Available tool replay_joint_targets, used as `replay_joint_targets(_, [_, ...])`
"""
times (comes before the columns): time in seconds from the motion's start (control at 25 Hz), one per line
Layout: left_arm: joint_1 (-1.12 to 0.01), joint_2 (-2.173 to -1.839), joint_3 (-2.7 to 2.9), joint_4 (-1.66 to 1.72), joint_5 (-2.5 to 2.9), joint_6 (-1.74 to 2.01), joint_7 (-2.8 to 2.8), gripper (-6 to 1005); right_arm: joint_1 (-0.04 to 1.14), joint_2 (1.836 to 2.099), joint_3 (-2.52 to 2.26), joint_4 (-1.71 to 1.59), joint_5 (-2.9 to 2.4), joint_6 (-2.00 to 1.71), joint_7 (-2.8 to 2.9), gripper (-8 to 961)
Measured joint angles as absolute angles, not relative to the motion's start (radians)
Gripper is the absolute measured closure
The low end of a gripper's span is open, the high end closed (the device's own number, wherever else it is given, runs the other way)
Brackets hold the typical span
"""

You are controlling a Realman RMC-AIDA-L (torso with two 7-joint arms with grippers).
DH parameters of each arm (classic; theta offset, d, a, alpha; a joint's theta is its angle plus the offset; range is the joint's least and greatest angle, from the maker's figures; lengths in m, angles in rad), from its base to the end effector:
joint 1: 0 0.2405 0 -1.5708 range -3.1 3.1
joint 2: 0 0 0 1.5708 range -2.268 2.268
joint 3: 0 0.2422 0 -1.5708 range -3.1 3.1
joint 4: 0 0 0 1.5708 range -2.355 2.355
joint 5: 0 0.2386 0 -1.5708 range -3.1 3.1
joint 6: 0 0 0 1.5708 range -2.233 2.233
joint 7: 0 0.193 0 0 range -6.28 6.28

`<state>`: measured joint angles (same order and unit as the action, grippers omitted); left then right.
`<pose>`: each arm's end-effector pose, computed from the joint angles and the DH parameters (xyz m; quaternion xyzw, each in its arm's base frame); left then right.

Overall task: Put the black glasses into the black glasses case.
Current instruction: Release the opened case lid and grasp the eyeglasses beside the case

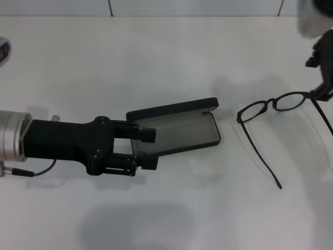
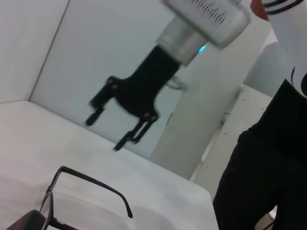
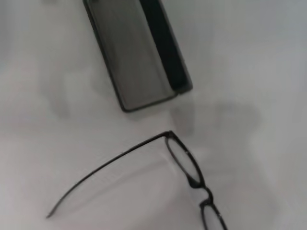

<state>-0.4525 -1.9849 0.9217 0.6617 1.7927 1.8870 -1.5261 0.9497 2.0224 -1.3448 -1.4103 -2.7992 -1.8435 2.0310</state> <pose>-0.2269 0.2995 -0.0110 0.9294 0.2222 0.2904 0.0509 0.0912 0.4131 0.0231 -0.9314 -0.0415 -0.3335 0.1400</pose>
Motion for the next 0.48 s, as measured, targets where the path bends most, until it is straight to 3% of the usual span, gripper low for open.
replay_joint_targets(0.48, [-0.445,-1.986,0.920,0.603,1.796,1.856,-1.514,377,1.007,2.025,-1.425,-0.992,-2.676,-1.474,1.875,362])
